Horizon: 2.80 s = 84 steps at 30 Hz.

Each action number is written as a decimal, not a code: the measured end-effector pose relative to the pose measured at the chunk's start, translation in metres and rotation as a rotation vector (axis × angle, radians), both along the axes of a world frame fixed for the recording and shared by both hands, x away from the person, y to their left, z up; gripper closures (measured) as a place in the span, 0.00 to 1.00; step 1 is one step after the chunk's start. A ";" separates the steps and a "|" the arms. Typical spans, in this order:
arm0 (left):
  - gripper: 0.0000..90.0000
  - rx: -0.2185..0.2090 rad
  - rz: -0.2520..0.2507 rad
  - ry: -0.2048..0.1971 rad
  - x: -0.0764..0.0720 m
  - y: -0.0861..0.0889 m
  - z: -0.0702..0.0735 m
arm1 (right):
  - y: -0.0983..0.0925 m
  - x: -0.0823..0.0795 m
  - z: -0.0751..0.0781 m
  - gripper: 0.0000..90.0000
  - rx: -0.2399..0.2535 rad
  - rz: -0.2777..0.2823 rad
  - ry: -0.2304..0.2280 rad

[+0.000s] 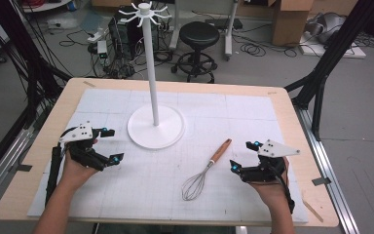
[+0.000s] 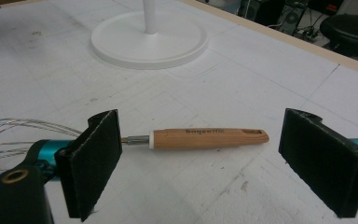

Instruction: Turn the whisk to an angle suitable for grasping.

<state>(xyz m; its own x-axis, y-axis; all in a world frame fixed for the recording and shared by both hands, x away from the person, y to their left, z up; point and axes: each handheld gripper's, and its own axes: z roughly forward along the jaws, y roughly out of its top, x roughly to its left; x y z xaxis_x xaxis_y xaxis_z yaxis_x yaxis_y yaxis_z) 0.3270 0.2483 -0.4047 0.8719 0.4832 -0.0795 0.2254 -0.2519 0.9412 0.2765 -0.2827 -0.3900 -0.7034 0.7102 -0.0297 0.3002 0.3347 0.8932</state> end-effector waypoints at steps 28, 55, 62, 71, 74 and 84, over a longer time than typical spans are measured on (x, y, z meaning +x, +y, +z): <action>0.02 -0.009 -0.007 -0.011 -0.003 -0.001 0.004 | 0.023 0.027 0.016 0.32 -0.093 0.031 0.040; 0.02 0.011 -0.012 -0.002 -0.001 -0.003 0.002 | 0.047 0.122 -0.035 0.99 -0.355 -0.076 0.304; 0.02 0.009 -0.017 -0.003 -0.001 -0.004 0.002 | 0.036 0.113 -0.037 0.99 -0.326 -0.093 0.302; 0.02 0.009 -0.017 -0.004 -0.001 -0.004 0.002 | 0.021 0.095 -0.038 0.99 -0.319 -0.101 0.296; 0.02 0.007 -0.016 -0.006 -0.001 -0.004 0.002 | 0.017 0.085 -0.035 0.99 -0.318 -0.099 0.282; 0.02 0.011 -0.021 -0.005 -0.001 -0.005 0.002 | -0.002 0.068 -0.035 0.98 -0.266 -0.105 0.277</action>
